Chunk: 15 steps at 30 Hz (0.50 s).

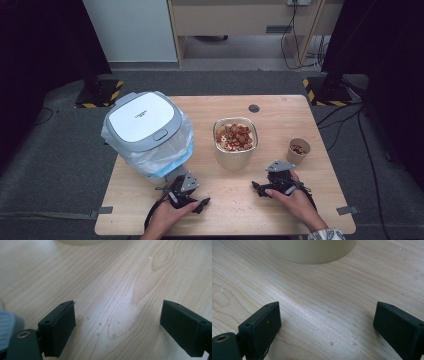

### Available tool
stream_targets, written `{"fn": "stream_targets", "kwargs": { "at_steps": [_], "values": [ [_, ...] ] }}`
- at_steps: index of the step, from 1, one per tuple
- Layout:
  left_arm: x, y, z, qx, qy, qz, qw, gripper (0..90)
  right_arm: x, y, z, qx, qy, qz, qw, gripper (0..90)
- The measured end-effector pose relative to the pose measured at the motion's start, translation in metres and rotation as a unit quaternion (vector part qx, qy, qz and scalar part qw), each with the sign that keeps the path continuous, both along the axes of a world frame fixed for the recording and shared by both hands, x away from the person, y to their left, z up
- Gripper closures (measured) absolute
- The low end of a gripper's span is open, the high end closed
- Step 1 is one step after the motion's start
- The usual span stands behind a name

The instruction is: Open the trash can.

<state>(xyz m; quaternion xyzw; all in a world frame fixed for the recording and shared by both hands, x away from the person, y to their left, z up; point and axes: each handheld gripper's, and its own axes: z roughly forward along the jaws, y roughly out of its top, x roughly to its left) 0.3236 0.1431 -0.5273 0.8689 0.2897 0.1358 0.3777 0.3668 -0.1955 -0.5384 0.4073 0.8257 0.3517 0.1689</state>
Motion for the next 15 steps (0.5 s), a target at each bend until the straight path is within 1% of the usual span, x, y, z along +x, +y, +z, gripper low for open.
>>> {"fn": "stream_targets", "kwargs": {
  "at_steps": [1, 2, 5, 6, 8, 9, 10, 11, 12, 13, 14, 15],
  "values": [
    [0.0, 0.0, 0.0, 0.0, 0.0, 0.0, 1.0, 11.9, 0.0, 0.0, 0.0, 0.0, 0.0, 0.0, 1.0, 8.2],
    [-0.002, 0.0, 0.003, -0.008, -0.003, -0.003, 1.0, 12.3, -0.001, 0.0, 0.0, 0.001, 0.001, -0.002, 1.0, 8.2],
    [-0.006, 0.001, 0.01, -0.011, -0.018, -0.004, 0.9998, 12.7, -0.001, 0.0, 0.0, 0.001, 0.001, -0.002, 1.0, 8.1],
    [-0.007, 0.003, 0.013, -0.015, -0.026, 0.0, 0.9995, 12.8, -0.001, 0.0, 0.0, 0.001, 0.001, -0.002, 1.0, 8.1],
    [-0.008, 0.005, 0.014, -0.017, -0.03, 0.003, 0.9994, 12.3, -0.001, 0.0, 0.0, 0.001, 0.002, -0.001, 1.0, 8.1],
    [-0.009, 0.008, 0.017, -0.021, -0.037, 0.012, 0.999, 12.3, -0.001, 0.0, 0.0, 0.001, 0.002, -0.002, 1.0, 8.1],
    [-0.009, 0.01, 0.019, -0.022, -0.042, 0.014, 0.9988, 12.3, -0.001, 0.0, 0.0, -0.001, 0.001, -0.001, 1.0, 8.1],
    [-0.009, 0.01, 0.019, -0.022, -0.042, 0.014, 0.9988, 12.1, -0.001, 0.0, 0.0, -0.001, 0.001, -0.001, 1.0, 8.1],
    [-0.01, 0.012, 0.021, -0.01, -0.053, 0.018, 0.9984, 12.5, -0.001, 0.0, 0.0, -0.001, 0.0, -0.001, 1.0, 8.1],
    [-0.01, 0.012, 0.021, -0.01, -0.053, 0.018, 0.9984, 14.1, -0.001, -0.001, 0.0, -0.001, 0.0, -0.001, 1.0, 8.1],
    [-0.012, 0.013, 0.022, 0.0, -0.06, 0.018, 0.998, 17.0, -0.001, -0.001, 0.0, -0.001, 0.0, -0.001, 1.0, 8.0],
    [-0.012, 0.013, 0.022, 0.005, -0.059, 0.018, 0.9981, 19.5, -0.001, -0.001, 0.0, 0.0, 0.0, -0.001, 1.0, 7.8]
  ]
}}
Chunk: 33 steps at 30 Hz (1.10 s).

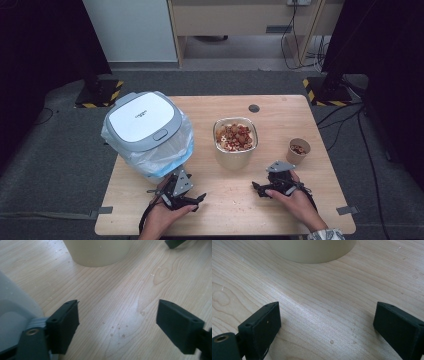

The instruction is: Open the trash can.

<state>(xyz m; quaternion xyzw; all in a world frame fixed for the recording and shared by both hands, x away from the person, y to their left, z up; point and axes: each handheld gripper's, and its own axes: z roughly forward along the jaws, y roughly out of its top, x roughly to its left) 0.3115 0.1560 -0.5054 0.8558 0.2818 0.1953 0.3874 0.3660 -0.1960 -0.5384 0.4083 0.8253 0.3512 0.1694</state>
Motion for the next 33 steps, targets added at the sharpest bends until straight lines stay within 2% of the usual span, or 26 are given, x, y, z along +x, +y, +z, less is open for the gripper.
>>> {"fn": "stream_targets", "kwargs": {
  "at_steps": [1, 2, 3, 4, 5, 6, 7, 8, 9, 10, 12, 13, 14, 15, 18, 19, 20, 21, 23, 26, 28, 30, 31, 32, 33],
  "values": [
    [0.0, 0.0, 0.0, 0.0, 0.0, 0.0, 1.0, 25.0, 0.0, 0.0, 0.0, 0.0, 0.0, 0.0, 1.0, 7.8],
    [-0.001, 0.0, 0.0, 0.004, 0.0, -0.001, 1.0, 25.0, 0.0, 0.0, 0.0, 0.0, 0.0, 0.001, 1.0, 7.4],
    [-0.001, 0.0, 0.001, 0.009, -0.004, 0.0, 0.9999, 33.1, 0.001, 0.0, 0.0, 0.0, 0.001, 0.001, 1.0, 7.0],
    [-0.002, 0.001, 0.002, 0.01, -0.007, 0.002, 0.9999, 33.1, 0.001, 0.0, 0.0, 0.0, 0.001, 0.001, 1.0, 7.0],
    [-0.002, 0.003, 0.005, 0.008, -0.014, 0.009, 0.9998, 40.1, 0.001, 0.0, 0.0, -0.001, 0.001, 0.002, 1.0, 6.9],
    [-0.002, 0.003, 0.005, 0.008, -0.014, 0.009, 0.9998, 42.5, 0.001, 0.0, 0.0, -0.001, 0.001, 0.002, 1.0, 6.9],
    [-0.002, 0.004, 0.006, 0.012, -0.019, 0.017, 0.9996, 42.5, 0.001, 0.0, 0.0, 0.0, 0.001, 0.001, 1.0, 7.0],
    [-0.001, 0.005, 0.007, 0.015, -0.019, 0.022, 0.9995, 45.4, 0.001, 0.0, 0.0, -0.001, 0.001, 0.001, 1.0, 7.0],
    [0.0, 0.011, 0.009, 0.013, -0.026, 0.039, 0.9988, 51.5, 0.0, -0.001, 0.0, 0.0, 0.001, 0.001, 1.0, 6.9],
    [0.0, 0.011, 0.009, 0.013, -0.026, 0.039, 0.9988, 53.6, 0.0, -0.001, 0.0, 0.0, 0.001, 0.001, 1.0, 6.9],
    [0.0, 0.016, 0.011, 0.004, -0.032, 0.056, 0.9979, 56.4, -0.001, -0.001, 0.0, -0.001, 0.002, 0.001, 1.0, 6.9],
    [0.0, 0.019, 0.011, -0.001, -0.03, 0.078, 0.9965, 59.7, -0.001, -0.001, 0.0, -0.001, 0.002, 0.002, 1.0, 6.9],
    [0.0, 0.019, 0.011, -0.001, -0.03, 0.078, 0.9965, 61.2, -0.001, -0.001, 0.0, -0.001, 0.002, 0.002, 1.0, 6.9],
    [0.006, 0.025, 0.013, 0.025, -0.054, 0.072, 0.9957, 63.9, -0.001, -0.001, 0.0, -0.001, 0.001, 0.003, 1.0, 6.7],
    [0.008, 0.026, 0.013, 0.034, -0.056, 0.08, 0.9946, 69.4, -0.001, -0.001, 0.0, -0.001, 0.002, 0.004, 1.0, 6.7],
    [0.009, 0.025, 0.011, 0.04, -0.056, 0.092, 0.9934, 71.4, -0.001, -0.001, 0.0, -0.001, 0.001, 0.003, 1.0, 6.6],
    [0.009, 0.025, 0.011, 0.04, -0.056, 0.092, 0.9934, 73.0, -0.001, -0.001, 0.0, -0.001, 0.001, 0.003, 1.0, 6.6],
    [0.009, 0.026, 0.01, 0.039, -0.056, 0.102, 0.9925, 73.0, -0.001, -0.001, 0.0, -0.001, 0.001, 0.004, 1.0, 6.6],
    [0.011, 0.029, 0.011, 0.049, -0.063, 0.108, 0.9909, 78.0, -0.001, -0.001, 0.0, -0.002, 0.002, 0.004, 1.0, 6.6],
    [0.011, 0.032, 0.009, 0.046, -0.059, 0.124, 0.9895, 79.8, -0.001, -0.001, 0.0, -0.001, 0.002, 0.005, 1.0, 6.6],
    [0.013, 0.033, 0.008, 0.054, -0.057, 0.123, 0.9893, 83.6, -0.001, -0.002, 0.0, -0.001, 0.002, 0.007, 1.0, 6.5],
    [0.013, 0.032, 0.006, 0.056, -0.05, 0.127, 0.989, 85.4, -0.002, -0.002, 0.0, -0.002, 0.001, 0.009, 1.0, 6.5],
    [0.011, 0.029, 0.002, 0.047, -0.032, 0.14, 0.9885, 86.1, -0.002, -0.002, 0.0, -0.002, 0.001, 0.008, 1.0, 6.5],
    [0.013, 0.029, 0.0, 0.056, -0.033, 0.14, 0.9879, 86.3, -0.002, -0.002, 0.0, -0.002, 0.001, 0.008, 1.0, 6.5],
    [0.013, 0.029, 0.0, 0.056, -0.033, 0.14, 0.9879, 86.3, -0.002, -0.002, 0.0, -0.002, 0.001, 0.008, 1.0, 6.5]
  ]
}}
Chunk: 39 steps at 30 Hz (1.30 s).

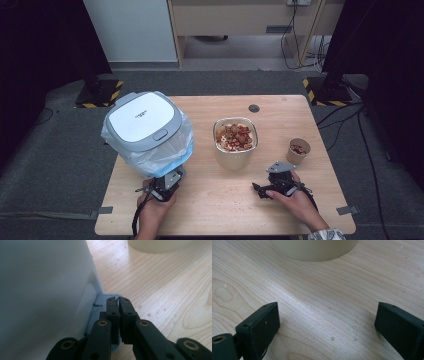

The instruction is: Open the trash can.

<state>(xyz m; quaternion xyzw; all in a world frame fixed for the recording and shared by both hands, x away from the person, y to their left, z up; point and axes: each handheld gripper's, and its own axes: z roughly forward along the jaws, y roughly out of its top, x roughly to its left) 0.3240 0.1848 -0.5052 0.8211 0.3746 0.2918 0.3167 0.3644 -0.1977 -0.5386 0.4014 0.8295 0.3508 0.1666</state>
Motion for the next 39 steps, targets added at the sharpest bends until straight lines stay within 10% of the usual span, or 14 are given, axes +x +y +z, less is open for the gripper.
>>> {"fn": "stream_targets", "kwargs": {
  "at_steps": [39],
  "values": [
    [0.009, 0.007, -0.016, -0.045, 0.046, 0.028, 0.9975, 89.3, -0.001, -0.006, 0.005, -0.003, 0.007, -0.016, 0.9998, 7.2]
  ]
}}
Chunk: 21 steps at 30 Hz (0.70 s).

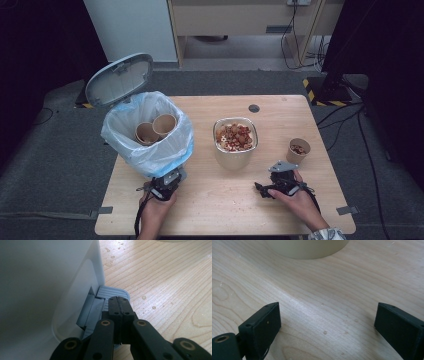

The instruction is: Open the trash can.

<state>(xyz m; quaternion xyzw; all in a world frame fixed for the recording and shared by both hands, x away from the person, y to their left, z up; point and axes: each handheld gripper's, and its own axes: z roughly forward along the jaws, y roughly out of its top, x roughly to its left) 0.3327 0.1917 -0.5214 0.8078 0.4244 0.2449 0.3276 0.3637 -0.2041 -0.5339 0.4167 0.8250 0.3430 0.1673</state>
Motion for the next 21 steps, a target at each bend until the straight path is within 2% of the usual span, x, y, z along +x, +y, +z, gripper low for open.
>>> {"fn": "stream_targets", "kwargs": {
  "at_steps": [3, 8, 14, 17, 21],
  "values": [
    [0.0, 0.0, 0.0, 0.001, 0.001, -0.001, 1.0, 89.3, -0.004, -0.004, 0.005, 0.003, -0.016, -0.01, 0.9998, 7.2],
    [0.0, 0.0, 0.0, 0.001, 0.001, -0.001, 1.0, 89.4, -0.007, -0.009, 0.007, -0.015, -0.021, -0.022, 0.9994, 9.0],
    [0.0, 0.0, 0.0, -0.001, 0.002, -0.002, 1.0, 89.4, -0.006, -0.018, 0.011, -0.007, -0.025, -0.046, 0.9986, 10.0],
    [0.0, 0.0, 0.0, 0.0, 0.001, -0.003, 1.0, 89.4, -0.008, -0.019, 0.012, -0.015, -0.031, -0.049, 0.9982, 10.1],
    [0.0, 0.0, 0.0, 0.0, 0.001, -0.002, 1.0, 89.4, -0.01, -0.023, 0.014, -0.012, -0.029, -0.056, 0.998, 8.8]
  ]
}}
